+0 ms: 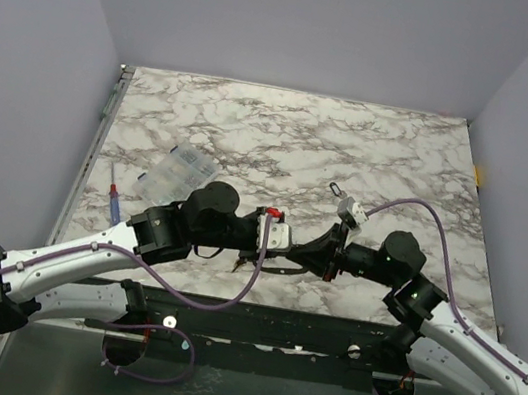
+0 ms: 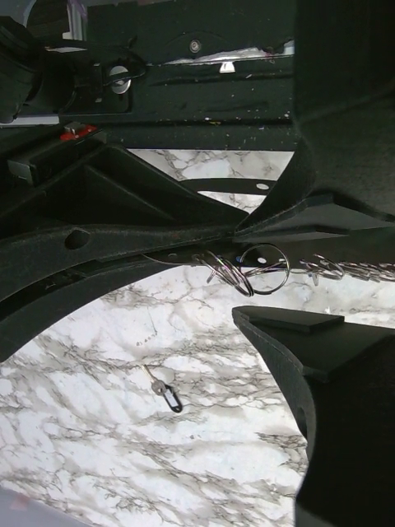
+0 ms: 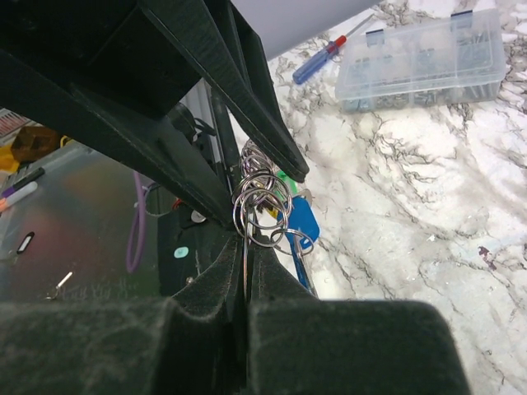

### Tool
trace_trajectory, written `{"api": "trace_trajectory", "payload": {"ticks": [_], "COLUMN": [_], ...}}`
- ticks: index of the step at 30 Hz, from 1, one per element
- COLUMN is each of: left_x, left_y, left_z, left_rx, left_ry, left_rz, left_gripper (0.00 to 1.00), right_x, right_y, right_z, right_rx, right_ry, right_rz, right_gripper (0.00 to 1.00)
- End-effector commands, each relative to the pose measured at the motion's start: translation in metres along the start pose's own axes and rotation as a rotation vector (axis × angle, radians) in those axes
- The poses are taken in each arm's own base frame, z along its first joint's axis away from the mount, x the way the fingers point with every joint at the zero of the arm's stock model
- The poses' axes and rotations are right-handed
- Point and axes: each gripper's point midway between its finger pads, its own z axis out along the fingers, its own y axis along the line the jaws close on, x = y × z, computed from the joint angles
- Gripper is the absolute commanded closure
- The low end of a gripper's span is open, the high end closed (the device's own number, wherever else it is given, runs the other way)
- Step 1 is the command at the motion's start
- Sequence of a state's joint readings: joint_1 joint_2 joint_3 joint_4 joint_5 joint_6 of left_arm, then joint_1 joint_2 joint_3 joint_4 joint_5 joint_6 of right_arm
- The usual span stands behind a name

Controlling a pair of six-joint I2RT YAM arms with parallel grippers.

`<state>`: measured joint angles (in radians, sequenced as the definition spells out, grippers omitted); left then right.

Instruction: Put the keys on the keyring

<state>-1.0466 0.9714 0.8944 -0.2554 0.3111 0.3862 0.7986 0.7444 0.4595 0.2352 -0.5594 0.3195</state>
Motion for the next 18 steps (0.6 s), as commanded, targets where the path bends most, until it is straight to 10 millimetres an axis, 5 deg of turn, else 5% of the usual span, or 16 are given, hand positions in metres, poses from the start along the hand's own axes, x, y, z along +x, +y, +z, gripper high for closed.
{"api": "trace_trajectory", "payload": {"ticks": [1,3,9,18], "left_x": [0.0,0.002,-0.001,0.009], "left_y": [-0.001,0.001,0.01,0.008], "left_z": [0.003,0.001,-0.014,-0.01], "left_rx": [0.008,-0.007,-0.08,-0.088], "left_ry": [-0.011,-0.005,0.0,0.049], "left_rz": [0.002,0.001,-0.021,-0.104], "left_gripper": [0.59,0.58,0.34,0.51], "right_x": [-0.028,-0.029,-0.03,-0.028], "right_y": [0.01,0.009,0.003,0.003], "right_z": [0.0,0.0,-0.002,0.003], "right_rx": [-0.023,-0.018,0.021,0.008], "right_ry": [-0.058,-0.062,-0.064,-0.043], "right_rz": [-0.051,-0.052,-0.053,-0.057], "right_gripper": [0.99,0.99,0.99,0.99]}}
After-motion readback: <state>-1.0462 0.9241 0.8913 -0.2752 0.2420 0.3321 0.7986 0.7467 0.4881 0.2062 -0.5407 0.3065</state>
